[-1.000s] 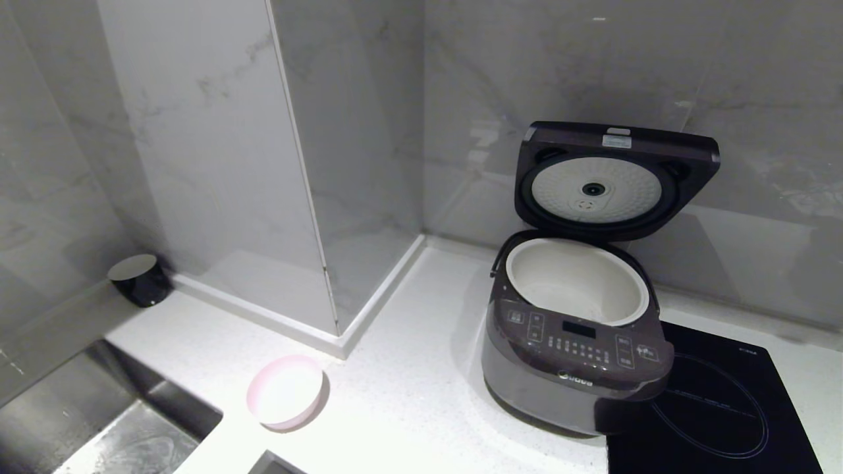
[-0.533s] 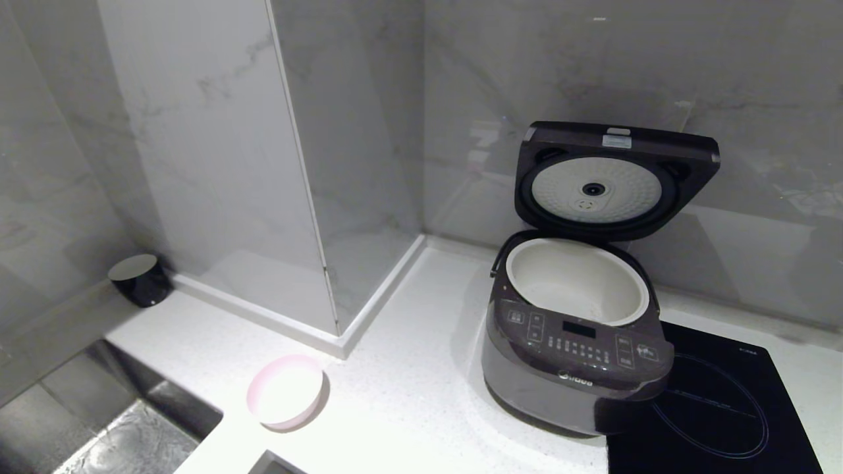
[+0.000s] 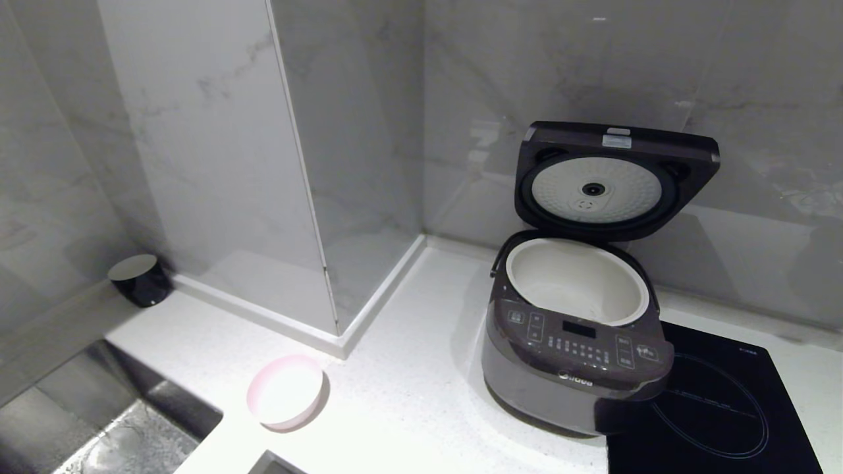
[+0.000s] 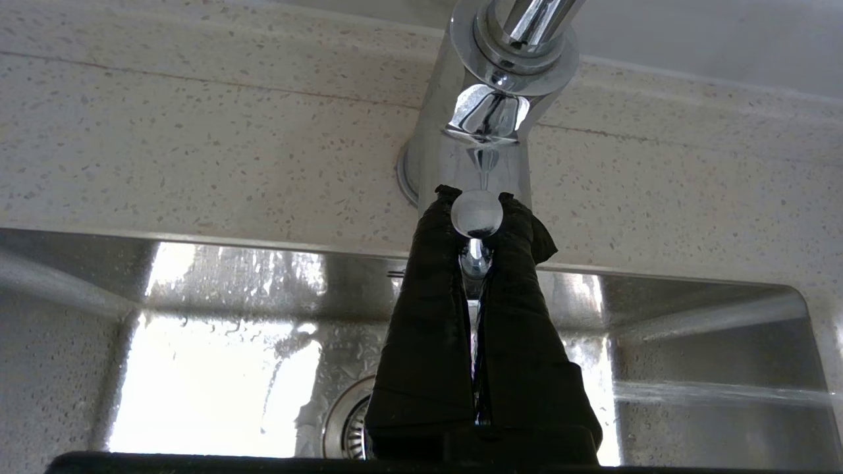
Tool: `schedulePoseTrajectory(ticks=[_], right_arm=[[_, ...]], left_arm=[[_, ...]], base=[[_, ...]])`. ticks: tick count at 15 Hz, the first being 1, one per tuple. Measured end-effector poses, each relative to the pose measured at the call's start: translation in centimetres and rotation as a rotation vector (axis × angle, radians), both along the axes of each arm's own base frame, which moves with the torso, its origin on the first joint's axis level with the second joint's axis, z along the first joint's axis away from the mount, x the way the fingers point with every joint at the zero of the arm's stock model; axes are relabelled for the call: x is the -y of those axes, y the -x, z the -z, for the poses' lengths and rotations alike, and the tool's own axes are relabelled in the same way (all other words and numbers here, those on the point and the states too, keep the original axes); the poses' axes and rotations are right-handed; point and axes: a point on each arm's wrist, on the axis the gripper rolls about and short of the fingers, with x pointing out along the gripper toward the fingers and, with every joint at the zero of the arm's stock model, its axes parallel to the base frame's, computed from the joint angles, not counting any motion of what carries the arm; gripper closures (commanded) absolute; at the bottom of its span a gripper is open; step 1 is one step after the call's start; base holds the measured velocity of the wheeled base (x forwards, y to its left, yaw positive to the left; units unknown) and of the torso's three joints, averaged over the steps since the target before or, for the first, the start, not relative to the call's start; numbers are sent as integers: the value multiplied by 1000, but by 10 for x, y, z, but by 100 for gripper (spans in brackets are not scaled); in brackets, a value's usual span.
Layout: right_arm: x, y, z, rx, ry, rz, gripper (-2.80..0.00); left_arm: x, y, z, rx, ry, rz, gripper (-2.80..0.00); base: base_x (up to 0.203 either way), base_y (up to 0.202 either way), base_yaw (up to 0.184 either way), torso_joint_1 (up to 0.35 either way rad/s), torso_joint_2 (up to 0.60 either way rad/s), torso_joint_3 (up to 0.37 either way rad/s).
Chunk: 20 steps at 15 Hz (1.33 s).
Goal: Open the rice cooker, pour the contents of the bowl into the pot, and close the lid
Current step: Turn on the tap
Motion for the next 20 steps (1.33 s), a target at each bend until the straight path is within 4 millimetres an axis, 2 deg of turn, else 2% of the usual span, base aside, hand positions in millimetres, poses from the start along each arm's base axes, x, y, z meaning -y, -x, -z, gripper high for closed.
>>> schedulePoseTrajectory(ticks=[2, 3, 13, 18, 20], right_arm=[[0, 0, 0, 0, 0, 0, 0], [0, 0, 0, 0, 0, 0, 0], [0, 0, 0, 0, 0, 0, 0], [0, 0, 0, 0, 0, 0, 0], [0, 0, 0, 0, 0, 0, 0]], left_arm=[[0, -1, 0, 0, -2, 2, 0], [0, -1, 0, 0, -4, 3, -280], [6, 3, -14, 21, -21, 10, -280], [40, 17, -21, 33, 45, 99, -280], [48, 21, -24, 31, 49, 100, -280]], base=[[0, 0, 0, 0, 0, 0], [0, 0, 0, 0, 0, 0], [0, 0, 0, 0, 0, 0], [0, 0, 0, 0, 0, 0], [0, 0, 0, 0, 0, 0]])
